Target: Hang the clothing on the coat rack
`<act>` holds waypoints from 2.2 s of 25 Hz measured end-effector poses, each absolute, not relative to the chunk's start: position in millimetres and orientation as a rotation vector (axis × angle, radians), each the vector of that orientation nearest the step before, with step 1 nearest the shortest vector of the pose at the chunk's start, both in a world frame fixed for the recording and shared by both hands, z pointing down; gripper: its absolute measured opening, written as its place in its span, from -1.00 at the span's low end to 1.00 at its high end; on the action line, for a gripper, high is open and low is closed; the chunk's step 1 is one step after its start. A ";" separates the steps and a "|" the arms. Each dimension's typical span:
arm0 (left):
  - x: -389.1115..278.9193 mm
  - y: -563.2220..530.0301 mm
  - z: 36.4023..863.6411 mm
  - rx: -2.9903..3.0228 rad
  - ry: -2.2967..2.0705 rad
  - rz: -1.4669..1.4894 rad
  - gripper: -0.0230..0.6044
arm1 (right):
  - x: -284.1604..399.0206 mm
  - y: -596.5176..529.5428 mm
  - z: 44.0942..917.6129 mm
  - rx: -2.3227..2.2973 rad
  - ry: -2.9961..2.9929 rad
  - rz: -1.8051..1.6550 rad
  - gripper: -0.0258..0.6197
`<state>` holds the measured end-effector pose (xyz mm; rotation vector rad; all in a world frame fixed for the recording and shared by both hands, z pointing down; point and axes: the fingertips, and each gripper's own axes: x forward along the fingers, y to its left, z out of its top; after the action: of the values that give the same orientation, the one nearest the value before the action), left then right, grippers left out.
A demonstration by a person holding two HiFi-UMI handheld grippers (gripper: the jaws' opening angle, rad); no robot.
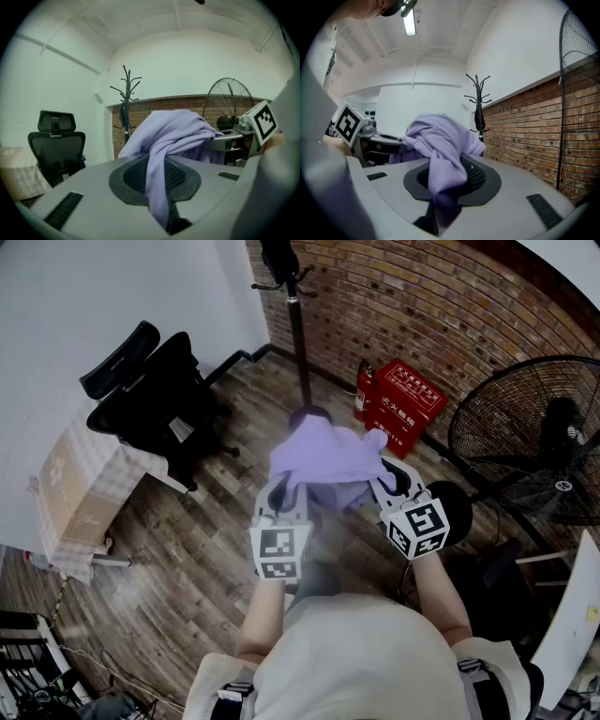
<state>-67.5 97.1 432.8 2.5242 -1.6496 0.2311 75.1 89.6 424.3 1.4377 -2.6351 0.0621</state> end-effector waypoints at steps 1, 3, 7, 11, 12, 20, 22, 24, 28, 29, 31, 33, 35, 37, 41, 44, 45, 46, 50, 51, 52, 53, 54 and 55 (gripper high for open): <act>-58.5 112.8 434.8 2.517 -1.650 0.232 -0.78 | 84.5 104.0 425.7 1.448 -2.630 0.069 -0.68; -42.7 142.9 437.7 2.505 -1.650 0.233 -0.78 | 100.8 131.7 427.2 1.463 -2.616 0.074 -0.68; -27.1 191.5 438.3 2.493 -1.656 0.238 -0.78 | 116.2 178.5 424.1 1.447 -2.600 0.029 -0.68; -16.1 220.6 431.0 2.498 -1.666 0.234 -0.78 | 126.5 209.2 417.0 1.424 -2.625 0.025 -0.68; -14.0 225.5 429.5 2.500 -1.668 0.235 -0.78 | 128.5 214.4 416.0 1.422 -2.629 0.029 -0.68; -12.0 242.6 423.9 2.510 -1.666 0.228 -0.78 | 129.2 230.4 414.7 1.409 -2.661 0.057 -0.68; -16.8 242.1 421.6 2.508 -1.672 0.219 -0.78 | 123.6 229.9 413.0 1.397 -2.676 0.052 -0.68; -21.1 238.5 418.8 2.509 -1.679 0.211 -0.78 | 119.0 226.8 411.1 1.387 -2.688 0.044 -0.68; -25.5 224.0 416.3 2.511 -1.682 0.202 -0.78 | 114.1 214.1 409.4 1.381 -2.695 0.048 -0.68; -26.1 219.8 415.7 2.512 -1.679 0.199 -0.78 | 113.1 210.0 409.0 1.382 -2.696 0.051 -0.68; -27.8 210.4 414.3 2.514 -1.675 0.193 -0.78 | 111.0 200.9 407.9 1.382 -2.699 0.054 -0.68; -30.4 199.4 413.6 2.515 -1.672 0.188 -0.78 | 108.2 190.2 407.2 1.381 -2.699 0.052 -0.68; -34.4 186.9 413.5 2.515 -1.668 0.181 -0.78 | 103.8 178.2 407.1 1.379 -2.701 0.052 -0.68; -38.7 173.6 413.1 2.516 -1.663 0.173 -0.78 | 98.3 165.5 406.7 1.373 -2.706 0.056 -0.68; -46.0 145.0 409.0 2.521 -1.661 0.153 -0.78 | 89.5 137.8 403.4 1.367 -2.711 0.055 -0.68; -53.0 122.2 406.4 2.527 -1.649 0.142 -0.78 | 82.0 115.9 400.3 1.373 -2.703 0.045 -0.68; -56.0 114.8 406.3 2.529 -1.644 0.140 -0.78 | 78.9 108.6 399.6 1.375 -2.700 0.042 -0.68; -59.2 107.5 406.4 2.531 -1.639 0.139 -0.78 | 75.6 101.5 399.0 1.377 -2.696 0.039 -0.68; -71.0 79.4 404.1 2.543 -1.626 0.129 -0.78 | 63.5 73.7 396.5 1.385 -2.687 0.026 -0.68; -73.7 72.6 403.6 2.546 -1.624 0.127 -0.78 | 60.7 67.0 396.3 1.385 -2.686 0.024 -0.68; -76.5 65.7 403.2 2.549 -1.621 0.126 -0.78 | 57.7 60.3 396.3 1.385 -2.685 0.023 -0.68; -79.5 58.5 403.0 2.551 -1.619 0.125 -0.78 | 54.7 53.4 396.3 1.386 -2.685 0.023 -0.68; -82.7 51.0 402.9 2.553 -1.618 0.124 -0.78 | 51.5 46.4 396.3 1.387 -2.684 0.022 -0.68; -86.1 43.3 403.0 2.554 -1.617 0.124 -0.78 | 48.2 39.1 396.4 1.389 -2.684 0.021 -0.68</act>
<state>-86.1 43.3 403.0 2.5537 -1.6175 0.1236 48.2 39.1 396.4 1.3887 -2.6840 0.0208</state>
